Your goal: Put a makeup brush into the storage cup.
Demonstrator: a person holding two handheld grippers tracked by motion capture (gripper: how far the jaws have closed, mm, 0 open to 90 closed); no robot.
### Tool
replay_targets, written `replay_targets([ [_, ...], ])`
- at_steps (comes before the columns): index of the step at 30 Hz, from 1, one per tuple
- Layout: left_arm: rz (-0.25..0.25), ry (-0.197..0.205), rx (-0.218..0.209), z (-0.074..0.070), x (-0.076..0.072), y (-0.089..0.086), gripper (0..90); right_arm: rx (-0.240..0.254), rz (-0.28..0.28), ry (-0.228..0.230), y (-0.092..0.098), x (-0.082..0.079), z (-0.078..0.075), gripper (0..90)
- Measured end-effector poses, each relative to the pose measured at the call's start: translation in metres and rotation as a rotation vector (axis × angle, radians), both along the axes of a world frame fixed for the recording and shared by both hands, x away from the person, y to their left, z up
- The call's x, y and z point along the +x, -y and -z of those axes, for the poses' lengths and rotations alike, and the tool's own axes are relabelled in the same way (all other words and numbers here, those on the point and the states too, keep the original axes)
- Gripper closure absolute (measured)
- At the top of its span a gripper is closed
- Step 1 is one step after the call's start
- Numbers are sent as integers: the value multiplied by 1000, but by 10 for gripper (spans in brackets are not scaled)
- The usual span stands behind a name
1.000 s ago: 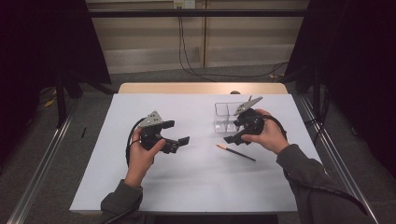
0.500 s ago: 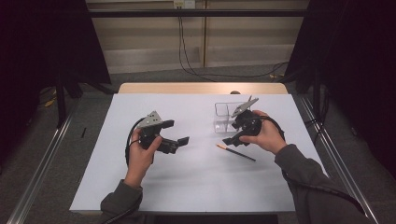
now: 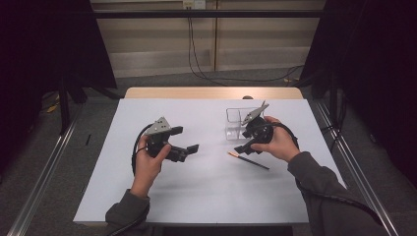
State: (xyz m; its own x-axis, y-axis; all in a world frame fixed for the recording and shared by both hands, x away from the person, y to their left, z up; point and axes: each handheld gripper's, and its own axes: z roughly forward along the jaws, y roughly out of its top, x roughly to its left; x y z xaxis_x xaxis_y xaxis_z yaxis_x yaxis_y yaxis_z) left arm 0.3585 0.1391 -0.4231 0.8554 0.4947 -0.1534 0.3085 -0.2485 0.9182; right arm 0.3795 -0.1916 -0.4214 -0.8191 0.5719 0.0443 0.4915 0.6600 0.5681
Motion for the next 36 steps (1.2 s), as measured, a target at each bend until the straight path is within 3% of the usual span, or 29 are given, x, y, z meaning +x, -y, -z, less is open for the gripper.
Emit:
replay_targets([
  [13, -1, -2, 4, 0, 0, 0, 30, 24, 13, -36, 2, -2, 5, 400],
  [15, -1, 0, 5, 0, 0, 0, 30, 22, 37, -64, 1, -3, 5, 391],
  [16, -1, -2, 7, 0, 0, 0, 30, 13, 28, -51, 1, -3, 6, 383],
  [19, -1, -1, 7, 0, 0, 0, 30, 14, 33, -71, -1, -3, 8, 397],
  [36, -9, -6, 3, 0, 0, -1, 30, -28, 12, -89, -7, -4, 19, 496],
])
